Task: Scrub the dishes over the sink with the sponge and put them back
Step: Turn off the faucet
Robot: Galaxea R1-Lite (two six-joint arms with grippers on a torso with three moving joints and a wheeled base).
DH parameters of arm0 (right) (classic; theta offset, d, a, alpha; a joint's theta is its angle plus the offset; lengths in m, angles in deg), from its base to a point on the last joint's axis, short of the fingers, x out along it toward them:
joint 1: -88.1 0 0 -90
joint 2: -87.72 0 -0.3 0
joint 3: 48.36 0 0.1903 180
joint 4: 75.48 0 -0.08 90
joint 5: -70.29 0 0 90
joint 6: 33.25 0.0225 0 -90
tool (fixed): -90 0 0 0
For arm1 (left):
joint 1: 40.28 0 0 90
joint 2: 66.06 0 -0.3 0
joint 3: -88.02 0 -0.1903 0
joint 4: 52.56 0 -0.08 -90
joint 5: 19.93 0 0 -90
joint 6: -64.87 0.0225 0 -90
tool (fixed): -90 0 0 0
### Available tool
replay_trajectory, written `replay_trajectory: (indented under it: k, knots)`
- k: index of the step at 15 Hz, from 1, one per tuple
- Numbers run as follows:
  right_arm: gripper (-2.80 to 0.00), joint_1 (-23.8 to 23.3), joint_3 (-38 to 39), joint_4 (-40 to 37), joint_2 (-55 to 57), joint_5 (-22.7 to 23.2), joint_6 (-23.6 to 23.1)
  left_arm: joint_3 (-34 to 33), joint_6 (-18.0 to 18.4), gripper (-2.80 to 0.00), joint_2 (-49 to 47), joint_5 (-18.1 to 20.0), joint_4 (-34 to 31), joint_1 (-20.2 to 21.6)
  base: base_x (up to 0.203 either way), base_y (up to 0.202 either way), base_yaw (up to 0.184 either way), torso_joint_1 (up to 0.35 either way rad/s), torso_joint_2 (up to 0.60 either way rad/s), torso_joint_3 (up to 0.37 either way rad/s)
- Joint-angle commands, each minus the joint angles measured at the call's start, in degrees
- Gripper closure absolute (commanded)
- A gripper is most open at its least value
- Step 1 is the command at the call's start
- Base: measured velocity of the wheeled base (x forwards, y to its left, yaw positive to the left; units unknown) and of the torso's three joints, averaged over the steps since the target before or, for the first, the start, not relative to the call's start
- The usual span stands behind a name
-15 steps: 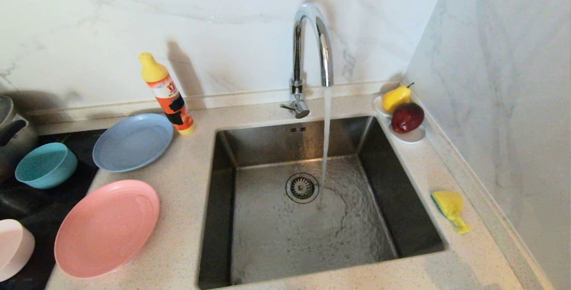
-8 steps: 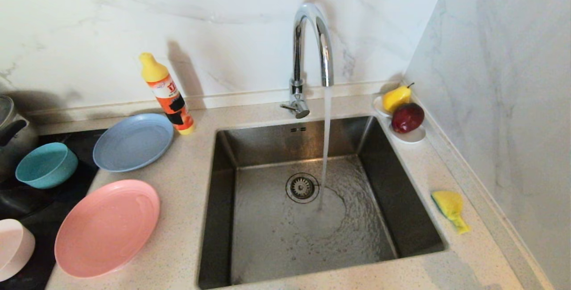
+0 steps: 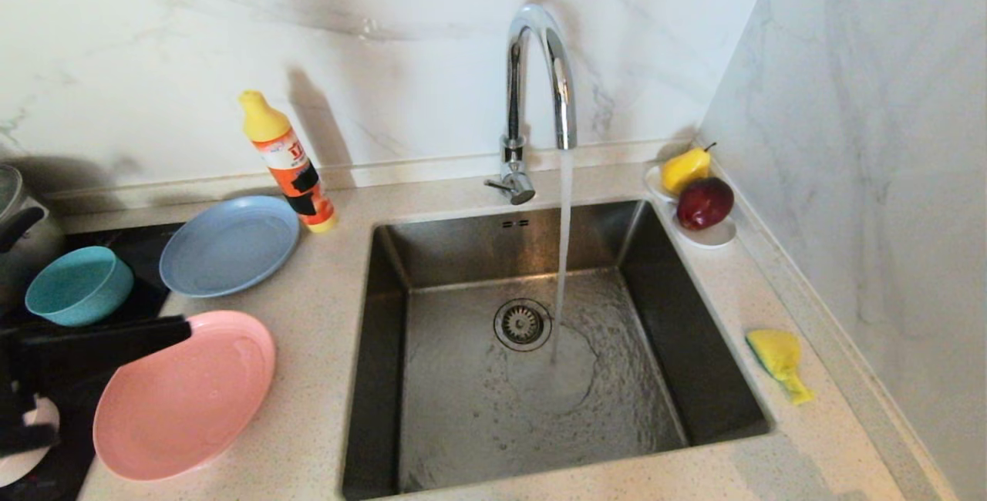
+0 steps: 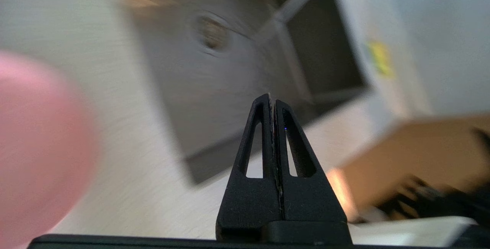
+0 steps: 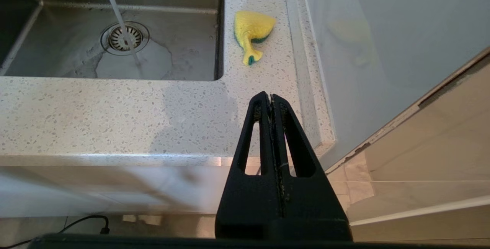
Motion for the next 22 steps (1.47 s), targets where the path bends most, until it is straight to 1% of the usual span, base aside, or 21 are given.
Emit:
replay_trajectory:
  k: [1, 2, 4, 5, 7, 9, 11, 12, 13, 14, 15, 16, 18, 20, 22]
  knots:
    - [0.0, 0.0, 0.0, 0.0, 0.0, 0.0, 0.0, 5.7, -0.9, 0.0, -17.8, 3.4, 1.8, -4.1, 0.0, 0.0, 0.0, 0.0, 0.0, 0.0]
    - [0.0, 0.0, 0.0, 0.0, 0.0, 0.0, 0.0, 7.4, -1.6, 0.0, -22.0, 4.4, 3.8, -6.9, 0.0, 0.0, 0.0, 0.0, 0.0, 0.0]
    - [0.0, 0.0, 0.0, 0.0, 0.0, 0.0, 0.0, 9.7, -4.6, 0.0, -29.7, 5.8, 10.2, -13.5, 0.0, 0.0, 0.0, 0.0, 0.0, 0.0]
    - [0.0, 0.0, 0.0, 0.0, 0.0, 0.0, 0.0, 10.2, -5.9, 0.0, -32.9, 6.1, 13.8, -16.0, 0.0, 0.0, 0.0, 0.0, 0.0, 0.0]
    - [0.0, 0.0, 0.0, -0.1, 0.0, 0.0, 0.0, 10.8, -7.5, 0.0, -38.9, 6.2, 20.1, -20.1, 0.0, 0.0, 0.0, 0.0, 0.0, 0.0]
    - [0.0, 0.0, 0.0, 0.0, 0.0, 0.0, 0.0, 11.2, -8.3, 0.0, -43.5, 6.2, 24.5, -22.7, 0.0, 0.0, 0.0, 0.0, 0.0, 0.0]
    - [0.0, 0.0, 0.0, 0.0, 0.0, 0.0, 0.0, 11.6, -9.7, 0.0, -47.0, 6.2, 28.4, -23.3, 0.0, 0.0, 0.0, 0.0, 0.0, 0.0]
    - [0.0, 0.0, 0.0, 0.0, 0.0, 0.0, 0.0, 11.7, -10.6, 0.0, -48.5, 6.3, 31.6, -23.3, 0.0, 0.0, 0.0, 0.0, 0.0, 0.0]
    - [0.0, 0.0, 0.0, 0.0, 0.0, 0.0, 0.0, 11.6, -11.9, 0.0, -50.0, 6.3, 36.5, -23.3, 0.0, 0.0, 0.0, 0.0, 0.0, 0.0]
    - [0.0, 0.0, 0.0, 0.0, 0.0, 0.0, 0.0, 11.5, -13.8, 0.0, -51.8, 6.2, 42.1, -23.2, 0.0, 0.0, 0.0, 0.0, 0.0, 0.0]
    - [0.0, 0.0, 0.0, 0.0, 0.0, 0.0, 0.0, 11.8, -16.7, 0.0, -54.1, 5.6, 46.9, -23.2, 0.0, 0.0, 0.0, 0.0, 0.0, 0.0]
    - [0.0, 0.0, 0.0, 0.0, 0.0, 0.0, 0.0, 12.4, -19.3, 0.0, -56.2, 4.1, 50.3, -23.1, 0.0, 0.0, 0.0, 0.0, 0.0, 0.0]
    - [0.0, 0.0, 0.0, 0.0, 0.0, 0.0, 0.0, 15.0, -21.1, 0.0, -59.4, 0.8, 52.7, -23.2, 0.0, 0.0, 0.0, 0.0, 0.0, 0.0]
    - [0.0, 0.0, 0.0, 0.0, 0.0, 0.0, 0.0, 17.8, -21.3, 0.0, -61.3, 0.2, 53.1, -23.1, 0.0, 0.0, 0.0, 0.0, 0.0, 0.0]
    - [0.0, 0.0, 0.0, 0.0, 0.0, 0.0, 0.0, 20.7, -21.4, 0.0, -62.6, -1.3, 53.3, -22.8, 0.0, 0.0, 0.0, 0.0, 0.0, 0.0]
